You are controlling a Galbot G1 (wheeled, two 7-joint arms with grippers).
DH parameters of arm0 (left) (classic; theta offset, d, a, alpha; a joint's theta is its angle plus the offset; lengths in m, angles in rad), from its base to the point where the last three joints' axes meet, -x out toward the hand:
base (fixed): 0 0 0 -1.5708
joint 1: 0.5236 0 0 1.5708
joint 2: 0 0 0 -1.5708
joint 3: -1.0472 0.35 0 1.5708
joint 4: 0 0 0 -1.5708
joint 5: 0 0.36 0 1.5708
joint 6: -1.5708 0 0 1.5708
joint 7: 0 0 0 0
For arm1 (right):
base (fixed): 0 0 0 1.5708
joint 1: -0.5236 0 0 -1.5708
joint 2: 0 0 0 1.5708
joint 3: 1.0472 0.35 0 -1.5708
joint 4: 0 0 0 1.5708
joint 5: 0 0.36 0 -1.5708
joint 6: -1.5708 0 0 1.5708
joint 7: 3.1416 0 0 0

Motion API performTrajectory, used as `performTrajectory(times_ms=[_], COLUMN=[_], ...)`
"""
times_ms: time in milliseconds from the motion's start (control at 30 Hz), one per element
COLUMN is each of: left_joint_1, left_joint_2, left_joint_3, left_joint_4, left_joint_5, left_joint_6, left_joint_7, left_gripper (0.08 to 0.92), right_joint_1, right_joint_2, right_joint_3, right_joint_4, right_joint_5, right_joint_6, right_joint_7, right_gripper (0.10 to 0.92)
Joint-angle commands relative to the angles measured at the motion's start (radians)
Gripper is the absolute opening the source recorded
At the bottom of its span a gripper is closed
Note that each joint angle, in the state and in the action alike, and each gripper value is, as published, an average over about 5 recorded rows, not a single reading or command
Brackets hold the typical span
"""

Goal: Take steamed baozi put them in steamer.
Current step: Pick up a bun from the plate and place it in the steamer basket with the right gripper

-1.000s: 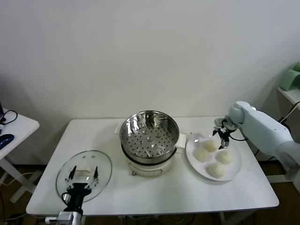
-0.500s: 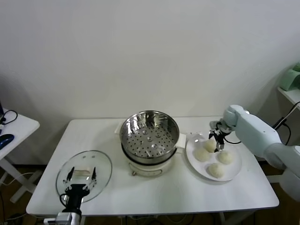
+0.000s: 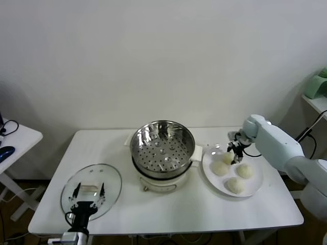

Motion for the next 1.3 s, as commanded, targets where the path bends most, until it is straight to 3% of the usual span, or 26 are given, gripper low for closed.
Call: performTrajectory(times_ms=[33, 633, 900, 1100, 1300], left_joint_1=[0.001, 0.013, 0.02, 0.024, 0.035], left_joint_2=[-0.001, 0.003, 0.0, -0.003, -0.006], left_joint_3=[0.0, 0.003, 0.006, 0.008, 0.007], left_joint_4=[-0.002, -0.02, -0.036, -0.039, -0.042], left_joint_5=[0.001, 0.019, 0.035, 0.046, 0.06], left_joint_6=[-0.001, 0.011, 0.024, 0.024, 0.019], left_joint_7=[0.0, 0.002, 0.003, 0.003, 0.002], left_gripper=[0.823, 0.823, 0.823, 0.823, 0.823], right_joint_1=[0.0, 0.4, 0.583, 0.584, 0.533], right_joint_2=[0.004, -0.03, 0.045, 0.113, 0.177], right_joint_3=[0.007, -0.239, -0.312, -0.328, -0.346], right_joint_4=[0.007, 0.326, 0.524, 0.686, 0.734], right_joint_5=[-0.001, 0.008, -0.04, -0.059, -0.09], right_joint_6=[-0.002, 0.204, 0.335, 0.351, 0.349], right_joint_7=[0.001, -0.015, -0.011, -0.005, 0.0], right_gripper=[0.67, 0.662, 0.662, 0.662, 0.662])
